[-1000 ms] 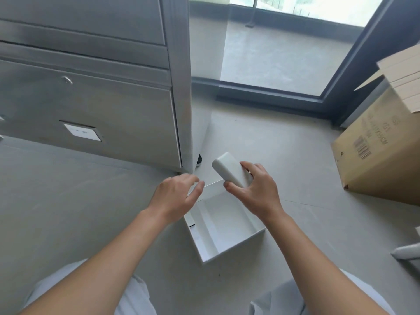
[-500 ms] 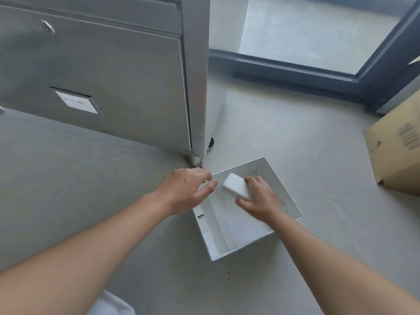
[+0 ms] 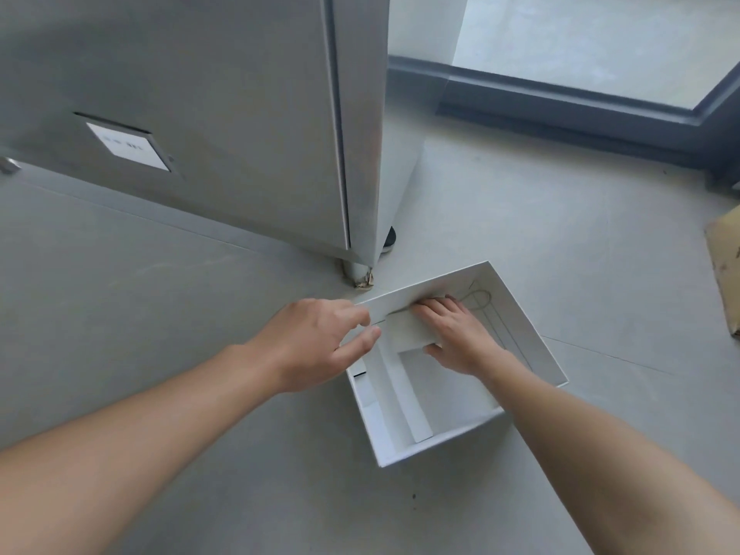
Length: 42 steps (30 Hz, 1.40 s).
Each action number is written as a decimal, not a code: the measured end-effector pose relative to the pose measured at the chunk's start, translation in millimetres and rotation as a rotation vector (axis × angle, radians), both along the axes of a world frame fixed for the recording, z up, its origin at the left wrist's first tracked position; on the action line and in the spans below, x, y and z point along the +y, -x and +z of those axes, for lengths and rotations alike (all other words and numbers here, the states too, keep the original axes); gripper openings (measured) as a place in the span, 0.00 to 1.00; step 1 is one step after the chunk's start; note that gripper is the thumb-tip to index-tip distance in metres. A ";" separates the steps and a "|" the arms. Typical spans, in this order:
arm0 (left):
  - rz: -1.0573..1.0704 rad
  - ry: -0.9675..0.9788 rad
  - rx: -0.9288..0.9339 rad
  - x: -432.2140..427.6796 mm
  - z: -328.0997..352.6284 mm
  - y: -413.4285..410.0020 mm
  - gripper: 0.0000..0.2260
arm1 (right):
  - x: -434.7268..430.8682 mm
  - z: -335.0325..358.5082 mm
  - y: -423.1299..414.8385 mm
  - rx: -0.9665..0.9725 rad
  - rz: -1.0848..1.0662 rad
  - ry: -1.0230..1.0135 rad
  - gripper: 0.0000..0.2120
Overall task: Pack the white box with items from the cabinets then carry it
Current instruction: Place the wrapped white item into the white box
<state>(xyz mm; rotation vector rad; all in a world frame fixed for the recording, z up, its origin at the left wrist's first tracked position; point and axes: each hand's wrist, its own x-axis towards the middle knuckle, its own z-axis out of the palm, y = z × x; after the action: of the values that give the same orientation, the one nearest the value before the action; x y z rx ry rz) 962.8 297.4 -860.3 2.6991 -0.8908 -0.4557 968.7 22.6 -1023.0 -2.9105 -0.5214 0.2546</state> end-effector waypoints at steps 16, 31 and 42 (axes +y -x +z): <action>0.019 -0.013 -0.017 -7.5 -0.2 -2.6 0.21 | -6.1 -19.3 2.5 -0.024 -0.117 0.042 0.33; -0.005 0.035 0.002 -25.6 -2.6 -2.8 0.17 | -20.0 -7.6 3.6 0.050 -0.241 0.219 0.26; -0.029 0.020 -0.016 -25.1 -4.1 -8.2 0.16 | -7.3 -16.8 22.5 0.151 -0.476 0.070 0.31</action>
<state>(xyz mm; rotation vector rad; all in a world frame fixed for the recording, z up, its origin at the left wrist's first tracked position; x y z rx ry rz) 971.0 272.3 -864.5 2.6783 -0.9350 -0.4299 946.2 15.3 -1039.8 -2.9373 0.2087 0.4216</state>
